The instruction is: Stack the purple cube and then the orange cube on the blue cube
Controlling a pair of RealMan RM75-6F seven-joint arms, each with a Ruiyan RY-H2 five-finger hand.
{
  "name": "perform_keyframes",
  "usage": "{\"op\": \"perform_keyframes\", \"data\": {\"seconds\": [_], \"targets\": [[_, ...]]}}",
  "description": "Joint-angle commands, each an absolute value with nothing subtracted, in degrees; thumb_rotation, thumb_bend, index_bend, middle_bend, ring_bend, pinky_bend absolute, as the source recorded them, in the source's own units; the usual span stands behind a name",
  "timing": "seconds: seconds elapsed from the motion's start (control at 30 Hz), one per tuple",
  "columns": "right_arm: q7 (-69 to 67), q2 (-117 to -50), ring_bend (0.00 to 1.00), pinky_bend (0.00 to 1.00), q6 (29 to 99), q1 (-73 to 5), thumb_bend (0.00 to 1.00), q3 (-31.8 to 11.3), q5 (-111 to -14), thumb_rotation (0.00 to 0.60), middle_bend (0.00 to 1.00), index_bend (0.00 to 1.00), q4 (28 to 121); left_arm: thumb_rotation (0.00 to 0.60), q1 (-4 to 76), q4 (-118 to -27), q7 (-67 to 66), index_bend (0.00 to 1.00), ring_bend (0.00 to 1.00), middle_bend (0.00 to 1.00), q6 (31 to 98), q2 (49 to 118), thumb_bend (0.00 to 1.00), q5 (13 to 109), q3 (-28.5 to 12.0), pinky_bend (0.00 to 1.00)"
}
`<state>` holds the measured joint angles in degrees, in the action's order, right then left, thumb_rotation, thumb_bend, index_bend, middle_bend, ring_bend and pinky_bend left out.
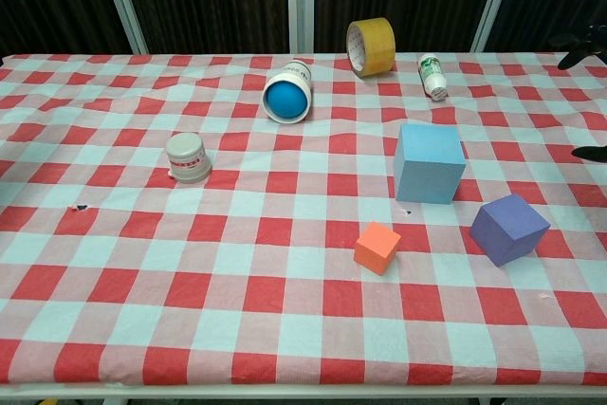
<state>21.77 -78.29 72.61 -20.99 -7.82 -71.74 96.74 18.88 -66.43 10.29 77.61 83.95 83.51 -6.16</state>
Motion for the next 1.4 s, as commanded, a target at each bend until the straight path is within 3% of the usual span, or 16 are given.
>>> {"op": "perform_keyframes", "data": {"seconds": [0.03, 0.57, 0.9, 1.4], "targets": [[21.72, -78.22, 0.0, 0.0, 72.73, -20.94, 0.06, -7.8, -71.84, 0.6, 0.18, 0.09, 96.81, 0.6, 18.88, -66.48, 10.25, 0.28, 0.16, 0.24, 77.63, 83.93, 0.11, 83.52, -6.16, 0.29], [23.82, -75.67, 0.0, 0.0, 72.53, -20.99, 0.06, -6.57, -73.68, 0.6, 0.21, 0.09, 99.85, 0.6, 18.75, -67.04, 10.3, 0.28, 0.16, 0.24, 78.06, 83.53, 0.11, 83.4, -6.41, 0.29], [22.96, -71.76, 0.0, 0.0, 64.84, -24.23, 0.06, -1.76, -81.2, 0.6, 0.23, 0.1, 97.96, 0.6, 18.82, -66.81, 9.94, 0.28, 0.16, 0.24, 77.89, 83.72, 0.11, 83.37, -6.36, 0.29], [19.07, -72.29, 0.02, 0.0, 54.49, -30.32, 0.07, 2.32, -89.01, 0.6, 0.28, 0.11, 91.06, 0.6, 18.7, -66.52, 10.21, 0.28, 0.16, 0.24, 78.08, 83.58, 0.11, 83.01, -6.69, 0.29]]}}
